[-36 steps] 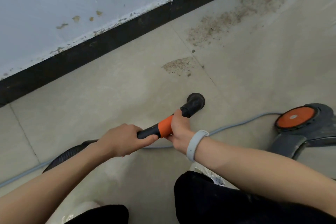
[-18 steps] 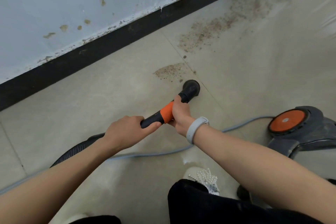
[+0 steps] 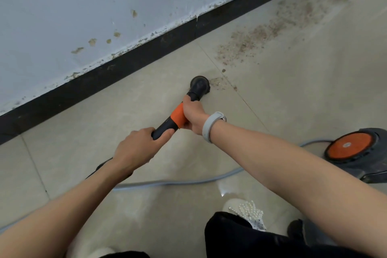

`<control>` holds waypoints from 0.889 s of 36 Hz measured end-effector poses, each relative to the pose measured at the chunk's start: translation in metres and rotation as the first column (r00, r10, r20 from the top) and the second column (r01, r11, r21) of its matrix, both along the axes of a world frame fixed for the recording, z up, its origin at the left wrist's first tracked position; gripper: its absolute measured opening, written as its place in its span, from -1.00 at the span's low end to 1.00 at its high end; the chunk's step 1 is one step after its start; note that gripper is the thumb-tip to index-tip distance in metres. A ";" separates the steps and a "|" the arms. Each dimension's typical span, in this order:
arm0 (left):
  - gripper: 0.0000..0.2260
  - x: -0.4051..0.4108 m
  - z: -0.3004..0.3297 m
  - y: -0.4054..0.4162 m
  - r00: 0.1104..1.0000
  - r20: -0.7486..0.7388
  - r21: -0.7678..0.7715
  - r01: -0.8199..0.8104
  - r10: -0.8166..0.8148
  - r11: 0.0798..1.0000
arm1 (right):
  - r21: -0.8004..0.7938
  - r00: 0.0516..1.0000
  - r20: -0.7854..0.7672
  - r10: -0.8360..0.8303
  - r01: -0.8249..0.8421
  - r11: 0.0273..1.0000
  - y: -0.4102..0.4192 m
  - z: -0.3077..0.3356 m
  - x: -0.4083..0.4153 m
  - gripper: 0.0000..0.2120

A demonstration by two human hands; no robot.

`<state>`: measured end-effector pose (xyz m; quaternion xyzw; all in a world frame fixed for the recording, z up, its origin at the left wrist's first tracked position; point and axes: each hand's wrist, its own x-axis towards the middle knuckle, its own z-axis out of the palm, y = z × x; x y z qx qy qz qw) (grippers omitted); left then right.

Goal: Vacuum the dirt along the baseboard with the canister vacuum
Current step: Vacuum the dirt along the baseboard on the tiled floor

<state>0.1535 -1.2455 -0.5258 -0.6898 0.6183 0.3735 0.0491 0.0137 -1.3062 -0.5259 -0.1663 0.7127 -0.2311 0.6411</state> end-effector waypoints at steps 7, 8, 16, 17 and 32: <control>-0.48 0.024 -0.003 0.024 0.994 0.027 -0.001 -0.107 0.107 0.994 | 0.037 0.995 0.029 0.093 -0.094 0.995 0.009 -0.003 0.028 -0.54; -0.48 0.027 -0.004 0.028 0.992 0.031 0.004 -0.122 0.122 0.993 | 0.045 0.995 0.031 0.097 -0.098 0.994 0.012 -0.007 0.031 -0.54; -0.55 0.011 -0.003 0.041 0.997 -0.034 0.037 -0.075 0.076 0.997 | 0.063 0.997 -0.071 0.021 -0.017 0.998 0.033 -0.024 0.018 -0.53; -0.55 0.006 -0.003 0.042 0.997 -0.037 0.041 -0.060 0.062 0.997 | 0.062 0.996 -0.085 0.016 -0.011 0.998 0.035 -0.026 0.013 -0.52; -0.47 -0.012 -0.008 0.009 0.999 -0.043 0.041 -0.004 0.006 0.999 | -0.028 0.966 -0.259 -0.020 0.013 1.000 0.011 -0.012 -0.010 -0.57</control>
